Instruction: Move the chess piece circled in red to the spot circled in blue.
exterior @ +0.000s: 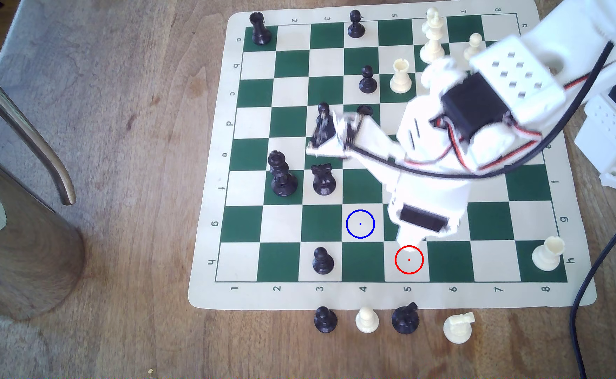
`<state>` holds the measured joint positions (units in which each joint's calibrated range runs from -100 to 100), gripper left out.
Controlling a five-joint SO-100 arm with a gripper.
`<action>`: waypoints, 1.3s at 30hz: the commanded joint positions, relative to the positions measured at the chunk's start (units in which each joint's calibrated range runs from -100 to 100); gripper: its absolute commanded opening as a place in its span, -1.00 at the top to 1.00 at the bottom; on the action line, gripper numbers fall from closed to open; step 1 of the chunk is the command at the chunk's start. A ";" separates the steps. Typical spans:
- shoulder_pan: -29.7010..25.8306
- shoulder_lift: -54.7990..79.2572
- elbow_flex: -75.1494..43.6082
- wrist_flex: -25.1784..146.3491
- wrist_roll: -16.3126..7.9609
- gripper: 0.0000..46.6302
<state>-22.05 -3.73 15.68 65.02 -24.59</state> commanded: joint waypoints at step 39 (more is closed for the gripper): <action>7.07 18.67 -18.22 -4.17 3.17 0.86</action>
<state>-15.19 16.21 1.76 61.43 -21.56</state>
